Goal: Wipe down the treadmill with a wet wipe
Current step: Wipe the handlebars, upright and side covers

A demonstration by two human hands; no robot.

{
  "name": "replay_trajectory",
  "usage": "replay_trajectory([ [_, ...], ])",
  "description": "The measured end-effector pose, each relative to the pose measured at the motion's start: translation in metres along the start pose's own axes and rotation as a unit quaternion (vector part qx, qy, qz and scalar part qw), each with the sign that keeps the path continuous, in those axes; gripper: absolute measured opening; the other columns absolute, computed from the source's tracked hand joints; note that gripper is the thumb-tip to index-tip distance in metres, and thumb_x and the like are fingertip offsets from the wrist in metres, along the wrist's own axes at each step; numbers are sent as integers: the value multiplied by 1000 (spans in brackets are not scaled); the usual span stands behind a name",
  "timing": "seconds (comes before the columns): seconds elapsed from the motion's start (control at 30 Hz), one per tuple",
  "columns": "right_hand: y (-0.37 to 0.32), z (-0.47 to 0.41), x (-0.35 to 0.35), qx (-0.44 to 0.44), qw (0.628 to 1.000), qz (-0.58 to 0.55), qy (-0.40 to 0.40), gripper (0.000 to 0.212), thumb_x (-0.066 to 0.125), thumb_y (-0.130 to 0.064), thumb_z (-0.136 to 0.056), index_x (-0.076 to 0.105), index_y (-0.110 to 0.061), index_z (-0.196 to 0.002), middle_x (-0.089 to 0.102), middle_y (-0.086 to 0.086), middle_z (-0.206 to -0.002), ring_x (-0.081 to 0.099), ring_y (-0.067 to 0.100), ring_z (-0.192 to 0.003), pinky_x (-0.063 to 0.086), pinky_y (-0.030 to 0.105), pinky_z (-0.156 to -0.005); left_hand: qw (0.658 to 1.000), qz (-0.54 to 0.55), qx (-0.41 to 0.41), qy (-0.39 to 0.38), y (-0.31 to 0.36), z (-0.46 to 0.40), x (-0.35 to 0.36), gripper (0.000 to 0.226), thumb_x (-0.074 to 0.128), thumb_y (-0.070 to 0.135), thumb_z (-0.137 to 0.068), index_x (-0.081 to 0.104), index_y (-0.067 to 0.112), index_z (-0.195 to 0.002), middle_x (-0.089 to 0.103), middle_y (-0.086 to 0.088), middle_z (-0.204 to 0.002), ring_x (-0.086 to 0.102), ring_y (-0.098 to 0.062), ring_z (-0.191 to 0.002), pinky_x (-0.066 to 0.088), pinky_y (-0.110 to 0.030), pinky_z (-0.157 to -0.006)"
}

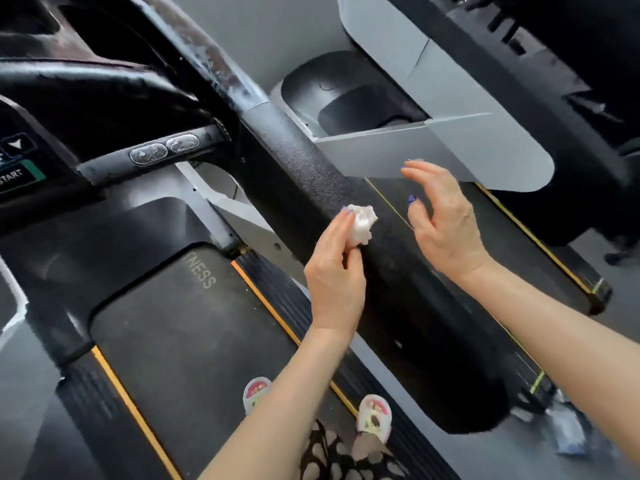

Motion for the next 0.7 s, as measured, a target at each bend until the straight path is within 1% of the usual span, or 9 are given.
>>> replay_trajectory([
  [0.13,12,16,-32,-66,996,-30,-48,41,50,4,-89,61,2,-129,58,14,-138,49,24,-134,30,22,-117,998,1,-6,-55,27,10,20,40,59,-11,-90,63,9,-123,64,0,-117,68,-17,-107,54,-26,-96],
  [0.23,30,31,-53,-115,989,-46,-75,40,53,4,-90,62,2,-129,59,13,-137,49,23,-135,33,27,-117,996,-37,16,-82,40,29,39,30,62,-9,-89,67,10,-112,68,1,-106,68,-13,-98,54,-28,-88],
  [0.33,54,41,-70,-140,981,-75,-110,37,56,-3,-93,62,1,-129,60,14,-135,51,25,-132,35,27,-116,993,-100,47,-49,51,51,57,26,68,-8,-85,71,13,-98,70,7,-99,65,-10,-100,51,-28,-86],
  [0.4,67,47,-78,-162,972,-96,-141,38,55,-12,-96,62,2,-130,61,15,-135,52,24,-130,35,25,-116,991,-120,54,-27,57,65,68,27,72,-11,-80,73,13,-92,69,5,-98,63,-9,-97,49,-22,-86],
  [0.47,74,54,-83,-193,960,-111,-170,39,54,-17,-97,63,3,-129,63,15,-133,50,21,-129,30,17,-115,991,-126,54,-9,63,79,77,24,76,-11,-78,75,10,-89,64,0,-95,59,0,-92,43,-11,-84],
  [0.53,79,60,-86,-212,950,-123,-193,42,53,-22,-98,62,4,-130,64,15,-132,48,20,-129,25,11,-115,990,-127,54,7,67,92,84,22,77,-9,-79,75,11,-89,63,2,-92,56,5,-88,41,-8,-82],
  [0.57,81,62,-86,-216,946,-127,-204,44,53,-24,-98,61,4,-131,64,15,-132,47,20,-131,25,12,-115,990,-127,54,16,70,98,86,22,77,-8,-79,75,11,-89,64,5,-91,56,7,-87,41,-9,-81],
  [0.6,82,64,-86,-218,943,-128,-218,46,53,-26,-98,61,2,-133,64,15,-133,47,21,-133,27,17,-117,990,-126,51,25,72,104,88,22,77,-7,-80,74,12,-89,65,7,-90,57,7,-86,42,-10,-80],
  [0.7,84,71,-83,-205,939,-107,-256,48,54,-39,-95,63,-13,-135,65,6,-132,49,19,-136,35,51,-116,993,-107,12,48,81,119,88,24,77,-4,-80,70,16,-92,66,12,-88,61,0,-88,49,-18,-81],
])
Point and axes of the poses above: each hand's wrist, its own z-axis away from the middle knuckle, its own x-axis out of the palm, y = z × x, the point moved 4 cm from there along -z, towards the middle knuckle
